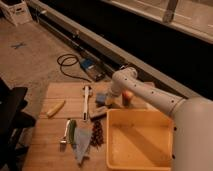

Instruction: Wipe table surface with sponge

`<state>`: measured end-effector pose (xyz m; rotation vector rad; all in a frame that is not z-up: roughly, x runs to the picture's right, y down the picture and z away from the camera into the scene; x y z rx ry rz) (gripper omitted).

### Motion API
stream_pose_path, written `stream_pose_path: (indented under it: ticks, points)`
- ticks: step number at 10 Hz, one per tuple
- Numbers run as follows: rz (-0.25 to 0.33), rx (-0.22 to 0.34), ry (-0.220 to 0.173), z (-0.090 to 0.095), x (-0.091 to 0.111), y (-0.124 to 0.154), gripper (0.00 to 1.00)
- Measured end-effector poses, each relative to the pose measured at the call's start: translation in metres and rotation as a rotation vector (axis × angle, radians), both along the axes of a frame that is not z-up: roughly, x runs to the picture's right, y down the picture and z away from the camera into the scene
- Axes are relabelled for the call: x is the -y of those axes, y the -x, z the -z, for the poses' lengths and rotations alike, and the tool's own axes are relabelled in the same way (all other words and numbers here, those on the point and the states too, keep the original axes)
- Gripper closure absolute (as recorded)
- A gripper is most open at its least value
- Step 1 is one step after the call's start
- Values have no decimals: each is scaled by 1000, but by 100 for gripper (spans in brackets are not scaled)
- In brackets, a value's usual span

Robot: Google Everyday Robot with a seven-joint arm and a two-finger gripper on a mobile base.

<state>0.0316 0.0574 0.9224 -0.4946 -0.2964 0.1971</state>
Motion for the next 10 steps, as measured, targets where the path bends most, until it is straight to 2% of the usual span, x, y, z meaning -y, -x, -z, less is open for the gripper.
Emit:
stream_pose_path:
  ticks: [2, 5, 7, 10]
  points:
    - [-5, -16, -20, -17, 19, -6, 95]
    - [6, 15, -39, -39, 43, 7, 95]
    - [12, 31, -33, -38, 41, 15, 95]
    - [22, 50, -17, -11, 15, 30, 95]
